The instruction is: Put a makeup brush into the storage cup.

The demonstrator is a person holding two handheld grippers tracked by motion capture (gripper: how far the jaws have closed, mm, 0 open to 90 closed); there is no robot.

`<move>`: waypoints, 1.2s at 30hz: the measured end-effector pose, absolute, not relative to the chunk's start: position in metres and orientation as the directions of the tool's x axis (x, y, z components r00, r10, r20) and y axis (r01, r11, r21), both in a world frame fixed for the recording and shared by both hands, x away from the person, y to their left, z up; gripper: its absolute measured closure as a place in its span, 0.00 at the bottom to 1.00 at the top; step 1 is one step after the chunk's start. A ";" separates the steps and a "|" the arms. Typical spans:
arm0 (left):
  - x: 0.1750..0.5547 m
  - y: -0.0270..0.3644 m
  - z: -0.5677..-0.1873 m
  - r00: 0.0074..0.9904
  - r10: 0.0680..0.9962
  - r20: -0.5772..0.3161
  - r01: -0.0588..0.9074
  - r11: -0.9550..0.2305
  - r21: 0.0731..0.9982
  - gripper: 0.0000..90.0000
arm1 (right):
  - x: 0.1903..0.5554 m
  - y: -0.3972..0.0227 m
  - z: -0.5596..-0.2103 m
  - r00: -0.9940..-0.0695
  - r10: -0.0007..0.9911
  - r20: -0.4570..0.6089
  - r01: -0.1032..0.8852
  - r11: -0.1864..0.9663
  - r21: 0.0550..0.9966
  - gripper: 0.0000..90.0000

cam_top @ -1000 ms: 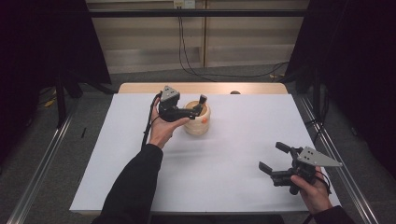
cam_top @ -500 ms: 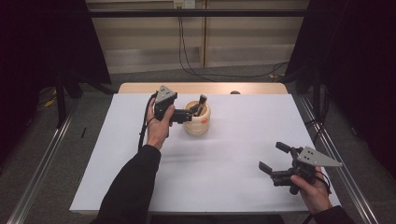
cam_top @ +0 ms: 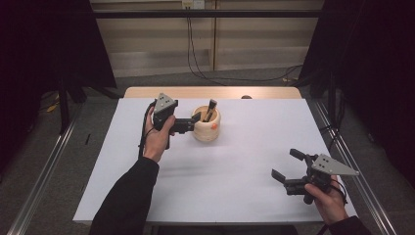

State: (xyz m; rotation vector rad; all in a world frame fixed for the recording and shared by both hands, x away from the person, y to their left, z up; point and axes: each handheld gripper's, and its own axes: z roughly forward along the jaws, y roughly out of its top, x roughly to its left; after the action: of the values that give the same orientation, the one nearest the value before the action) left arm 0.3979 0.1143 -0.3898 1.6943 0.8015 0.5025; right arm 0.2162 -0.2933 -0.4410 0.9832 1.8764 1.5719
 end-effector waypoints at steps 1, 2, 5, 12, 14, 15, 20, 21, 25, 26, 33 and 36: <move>0.396 0.116 -0.389 0.677 0.734 -0.063 0.239 -0.138 0.961 0.02 | 0.216 -0.293 -0.441 -0.616 0.784 0.073 0.210 0.074 0.975 0.00; 0.394 0.118 -0.389 0.683 0.728 -0.059 0.235 -0.143 0.961 0.03 | 0.216 -0.293 -0.441 -0.615 0.785 0.075 0.211 0.073 0.975 0.00; 0.388 0.120 -0.390 0.690 0.719 -0.082 0.244 -0.123 0.962 0.02 | 0.217 -0.293 -0.442 -0.615 0.784 0.077 0.214 0.073 0.974 0.00; 0.372 0.125 -0.391 0.704 0.708 -0.062 0.226 -0.140 0.964 0.02 | 0.216 -0.295 -0.442 -0.608 0.790 0.076 0.218 0.074 0.973 0.00; 0.368 0.127 -0.392 0.698 0.713 -0.065 0.227 -0.135 0.964 0.02 | 0.216 -0.295 -0.442 -0.607 0.791 0.075 0.218 0.075 0.973 0.00; 0.367 0.128 -0.392 0.695 0.716 -0.066 0.229 -0.132 0.964 0.02 | 0.216 -0.295 -0.442 -0.607 0.791 0.074 0.218 0.076 0.973 0.00; 0.358 0.134 -0.393 0.699 0.712 -0.072 0.234 -0.133 0.963 0.02 | 0.217 -0.295 -0.442 -0.609 0.790 0.070 0.214 0.079 0.974 0.00; 0.355 0.135 -0.394 0.693 0.717 -0.077 0.239 -0.128 0.963 0.02 | 0.216 -0.295 -0.442 -0.608 0.791 0.072 0.217 0.077 0.973 0.00; 0.345 0.139 -0.396 0.701 0.710 -0.070 0.234 -0.135 0.963 0.02 | 0.217 -0.295 -0.443 -0.604 0.794 0.072 0.216 0.076 0.973 0.00; 0.343 0.141 -0.396 0.697 0.714 -0.070 0.233 -0.133 0.963 0.02 | 0.217 -0.295 -0.443 -0.606 0.792 0.072 0.214 0.075 0.974 0.00; 0.328 0.150 -0.396 0.697 0.712 -0.089 0.238 -0.113 0.965 0.02 | 0.217 -0.295 -0.443 -0.601 0.796 0.071 0.215 0.076 0.974 0.00; 0.322 0.154 -0.397 0.698 0.711 -0.085 0.237 -0.118 0.964 0.01 | 0.216 -0.296 -0.443 -0.601 0.796 0.070 0.216 0.077 0.973 0.00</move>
State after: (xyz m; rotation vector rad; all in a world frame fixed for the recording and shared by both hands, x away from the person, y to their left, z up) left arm 0.3219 0.1536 -0.3968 1.6831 0.7724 0.4814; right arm 0.2162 -0.2956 -0.4428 0.9992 1.8710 1.5516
